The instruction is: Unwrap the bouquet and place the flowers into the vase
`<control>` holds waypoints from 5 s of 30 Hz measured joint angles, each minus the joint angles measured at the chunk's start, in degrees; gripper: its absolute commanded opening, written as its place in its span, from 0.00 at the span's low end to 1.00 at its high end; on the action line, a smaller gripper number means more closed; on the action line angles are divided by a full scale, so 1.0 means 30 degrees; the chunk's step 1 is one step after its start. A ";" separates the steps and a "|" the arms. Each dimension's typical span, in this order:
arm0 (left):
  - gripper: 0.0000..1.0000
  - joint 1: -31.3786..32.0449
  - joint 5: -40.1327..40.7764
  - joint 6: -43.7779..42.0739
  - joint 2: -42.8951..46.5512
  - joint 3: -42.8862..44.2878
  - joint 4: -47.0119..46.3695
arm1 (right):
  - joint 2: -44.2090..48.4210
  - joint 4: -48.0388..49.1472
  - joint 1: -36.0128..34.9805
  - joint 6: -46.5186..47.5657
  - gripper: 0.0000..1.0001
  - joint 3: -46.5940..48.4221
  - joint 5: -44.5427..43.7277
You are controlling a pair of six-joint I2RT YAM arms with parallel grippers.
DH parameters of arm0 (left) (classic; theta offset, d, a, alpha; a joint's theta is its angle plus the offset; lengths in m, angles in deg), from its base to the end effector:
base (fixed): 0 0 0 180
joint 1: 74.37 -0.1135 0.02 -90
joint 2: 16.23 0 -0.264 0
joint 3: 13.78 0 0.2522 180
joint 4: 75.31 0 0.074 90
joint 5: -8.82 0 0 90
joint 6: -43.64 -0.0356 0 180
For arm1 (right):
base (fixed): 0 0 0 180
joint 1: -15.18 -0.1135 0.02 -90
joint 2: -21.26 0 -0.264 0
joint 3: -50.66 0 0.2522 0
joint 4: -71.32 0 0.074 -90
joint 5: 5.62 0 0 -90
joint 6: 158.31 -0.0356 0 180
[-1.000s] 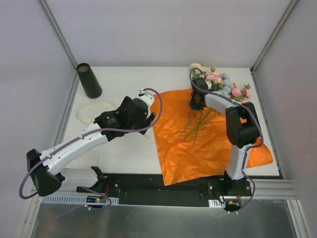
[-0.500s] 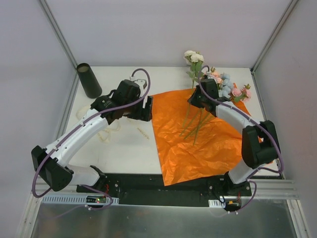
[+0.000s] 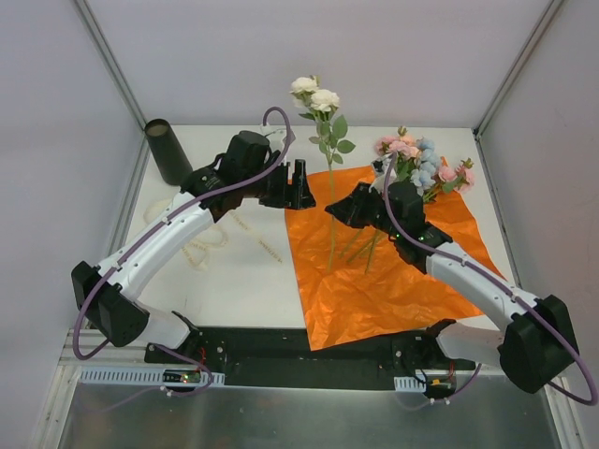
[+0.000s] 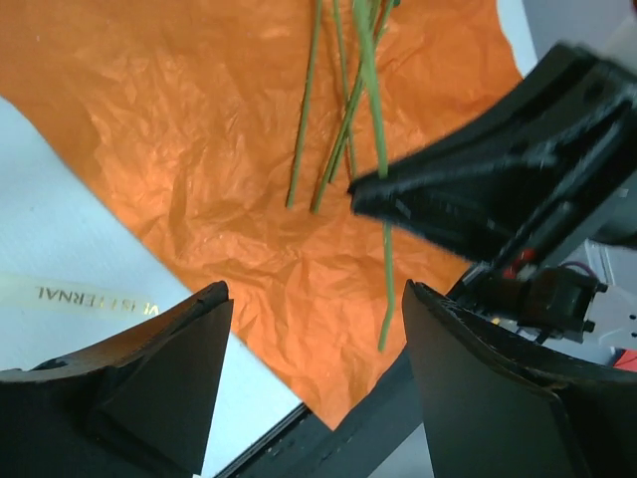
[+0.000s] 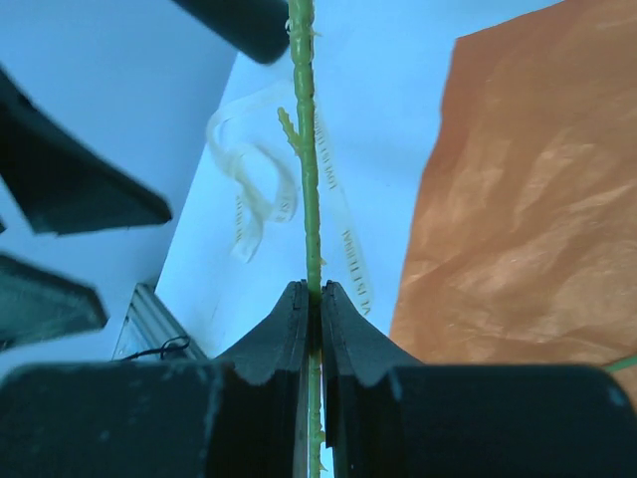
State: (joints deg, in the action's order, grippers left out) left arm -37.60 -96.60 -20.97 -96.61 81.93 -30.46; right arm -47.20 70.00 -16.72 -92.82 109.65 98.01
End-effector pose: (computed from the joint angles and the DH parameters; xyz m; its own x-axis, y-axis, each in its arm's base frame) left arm 0.2454 -0.1952 0.3871 -0.6835 -0.0053 -0.7300 0.5195 0.6990 -0.4915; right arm 0.2320 0.1543 0.2972 -0.4392 0.2015 -0.8755 -0.5802 0.6805 0.4477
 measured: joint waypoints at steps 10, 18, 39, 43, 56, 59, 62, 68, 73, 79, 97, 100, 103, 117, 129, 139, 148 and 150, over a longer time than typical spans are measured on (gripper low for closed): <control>0.68 -0.0007 0.0255 0.1596 -0.0007 -0.0248 -0.3774 | 0.2237 0.0525 -0.2004 -0.0262 0.00 -0.0947 0.0794; 0.26 -0.0007 -0.0306 0.2565 -0.0138 -0.0867 -0.6135 | 0.2586 0.0634 -0.3082 -0.0408 0.00 -0.0976 0.1224; 0.00 -0.0168 0.4051 -0.1392 0.0787 -0.2608 -0.7548 | 0.3832 0.0816 -0.3504 -0.1188 0.99 -0.2193 -0.0874; 0.00 -0.0969 0.7752 -0.4146 0.0423 -0.1763 -0.7577 | 0.4539 0.0576 -0.3504 -0.1027 0.99 -0.2477 -0.1719; 0.00 -0.7548 1.5001 -1.3019 -0.2696 0.2186 -1.8025 | 0.7643 -0.1894 -0.3512 -0.1035 0.99 -0.1698 -0.1668; 0.00 -0.8378 1.5387 -1.4506 -0.3971 0.3672 -2.0597 | 0.8335 -0.2004 -0.3512 -0.1078 0.99 -0.1464 -0.1355; 0.00 -0.8939 1.5351 -1.5548 -0.4794 0.4845 -2.1733 | 0.8998 -0.2375 -0.3512 -0.0976 0.99 -0.1355 -0.1260; 0.00 -0.9661 1.5402 -1.6626 -0.5384 0.5923 -2.2462 | 0.9486 -0.3519 -0.3512 -0.0102 0.99 -0.0663 -0.1712; 0.00 -1.0630 1.5387 -1.6181 -0.5384 0.5814 -2.2148 | 0.9500 -0.3876 -0.3512 0.0393 0.99 -0.0328 -0.1923; 0.00 -1.1715 1.5402 -1.5759 -0.5450 0.4226 -2.2367 | 0.9464 -0.4160 -0.3512 0.0466 0.99 -0.0321 -0.1974; 0.28 -1.2152 1.5249 -1.1759 -0.4714 -0.0831 -1.7311 | 0.8466 -0.7082 -0.3526 -0.1086 0.99 0.0350 -0.6521; 0.39 -1.2152 1.5140 -1.1001 -0.3694 -0.1916 -1.5511 | 0.8116 -0.7672 -0.3526 -0.1566 0.98 0.0350 -0.7329; 0.62 -1.2152 1.4331 -1.0171 -0.2477 -0.2040 -1.3114 | 0.7992 -0.7963 -0.3526 -0.1916 0.98 0.0350 -0.7992; 0.90 -1.2152 0.4954 -0.4262 0.7803 -0.3286 -0.7096 | 0.5967 -0.8393 -0.3504 -0.3031 0.88 -0.0481 -1.1417; 0.99 -0.9799 -0.4226 0.1698 0.8291 -0.7519 -0.6331 | 0.2317 -0.7970 0.0495 -0.2419 0.66 -0.1326 -1.0987; 0.99 -0.7526 -0.5661 0.0772 0.6288 -0.9821 -0.4532 | -0.0408 -0.7184 0.3585 -0.2127 0.50 -0.1406 -0.9224; 0.99 -0.7526 -0.5646 0.0007 0.6258 -0.9595 -0.3045 | -0.2965 -0.5173 0.5552 -0.2280 0.39 -0.1406 -0.8335; 0.99 -0.7526 -0.5654 -0.0051 0.6258 -0.9588 -0.2958 | -0.3322 -0.4699 0.5931 -0.2448 0.39 -0.1406 -0.8269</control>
State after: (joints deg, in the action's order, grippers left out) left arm -60.18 -113.56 -21.12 -77.83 53.17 -39.33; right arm -57.17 55.90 1.07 -100.17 105.44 73.20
